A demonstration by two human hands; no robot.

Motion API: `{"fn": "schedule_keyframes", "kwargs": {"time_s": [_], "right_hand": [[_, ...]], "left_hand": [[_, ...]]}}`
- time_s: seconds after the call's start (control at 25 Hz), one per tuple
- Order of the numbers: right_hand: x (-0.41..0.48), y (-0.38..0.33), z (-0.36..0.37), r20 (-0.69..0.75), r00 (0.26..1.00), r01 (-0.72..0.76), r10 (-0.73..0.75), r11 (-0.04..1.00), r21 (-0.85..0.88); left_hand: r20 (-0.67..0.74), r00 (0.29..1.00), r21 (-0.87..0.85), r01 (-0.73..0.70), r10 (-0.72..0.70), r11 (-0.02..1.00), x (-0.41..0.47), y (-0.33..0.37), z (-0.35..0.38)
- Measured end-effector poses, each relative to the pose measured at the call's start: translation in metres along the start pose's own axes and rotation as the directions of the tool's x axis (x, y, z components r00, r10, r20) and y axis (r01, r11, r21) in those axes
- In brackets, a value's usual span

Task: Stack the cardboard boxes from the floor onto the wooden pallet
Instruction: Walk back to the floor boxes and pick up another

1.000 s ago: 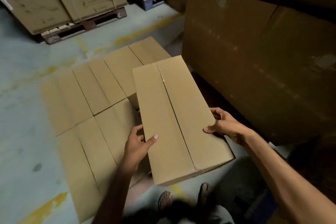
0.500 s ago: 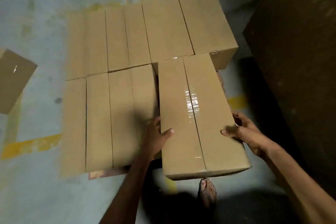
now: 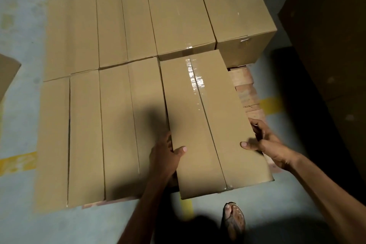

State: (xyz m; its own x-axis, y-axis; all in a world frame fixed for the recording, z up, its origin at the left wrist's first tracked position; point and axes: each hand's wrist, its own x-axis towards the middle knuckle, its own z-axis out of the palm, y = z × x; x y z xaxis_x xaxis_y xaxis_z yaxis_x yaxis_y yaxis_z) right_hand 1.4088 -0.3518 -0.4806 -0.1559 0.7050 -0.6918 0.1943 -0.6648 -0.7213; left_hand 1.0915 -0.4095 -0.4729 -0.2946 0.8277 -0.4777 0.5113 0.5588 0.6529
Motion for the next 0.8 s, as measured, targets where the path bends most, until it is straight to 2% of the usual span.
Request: {"fn": "schedule_keyframes", "kwargs": {"time_s": [0.08, 0.24, 0.4, 0.48, 0.6, 0.68, 0.76, 0.8], "right_hand": [[0.012, 0.009, 0.002, 0.016, 1.000, 0.014, -0.014, 1.000, 0.028], [0.034, 0.027, 0.005, 0.014, 0.999, 0.044, -0.044, 0.998, 0.044], [0.055, 0.033, 0.012, -0.013, 0.997, 0.080, -0.080, 0.995, 0.062], [0.062, 0.033, 0.020, -0.066, 0.993, 0.103, -0.102, 0.994, 0.017], [0.060, 0.035, 0.030, -0.198, 0.964, 0.149, -0.175, 0.979, -0.138], [0.046, 0.041, 0.038, -0.258, 0.926, 0.140, -0.275, 0.886, -0.442], [0.022, 0.054, 0.055, -0.148, 0.916, 0.155, -0.374, 0.667, -0.728], [0.010, 0.063, 0.065, -0.053, 0.917, 0.191, -0.394, 0.553, -0.811]], "left_hand": [[-0.052, 0.999, 0.083, 0.002, 0.002, 0.997, 0.012, -0.009, 0.006], [-0.117, 0.993, 0.130, 0.022, -0.007, 0.991, 0.029, -0.028, 0.019], [-0.193, 0.976, 0.161, -0.072, 0.102, 0.984, 0.042, -0.036, 0.024], [-0.218, 0.963, 0.167, -0.123, 0.159, 0.978, 0.045, -0.041, 0.026], [-0.194, 0.947, 0.282, -0.198, 0.258, 0.939, 0.048, -0.056, 0.026], [-0.148, 0.934, 0.377, -0.252, 0.326, 0.891, 0.045, -0.069, 0.028], [-0.049, 0.918, 0.414, -0.340, 0.394, 0.844, 0.029, -0.084, 0.032], [0.011, 0.911, 0.407, -0.380, 0.411, 0.831, 0.019, -0.092, 0.033]]}}
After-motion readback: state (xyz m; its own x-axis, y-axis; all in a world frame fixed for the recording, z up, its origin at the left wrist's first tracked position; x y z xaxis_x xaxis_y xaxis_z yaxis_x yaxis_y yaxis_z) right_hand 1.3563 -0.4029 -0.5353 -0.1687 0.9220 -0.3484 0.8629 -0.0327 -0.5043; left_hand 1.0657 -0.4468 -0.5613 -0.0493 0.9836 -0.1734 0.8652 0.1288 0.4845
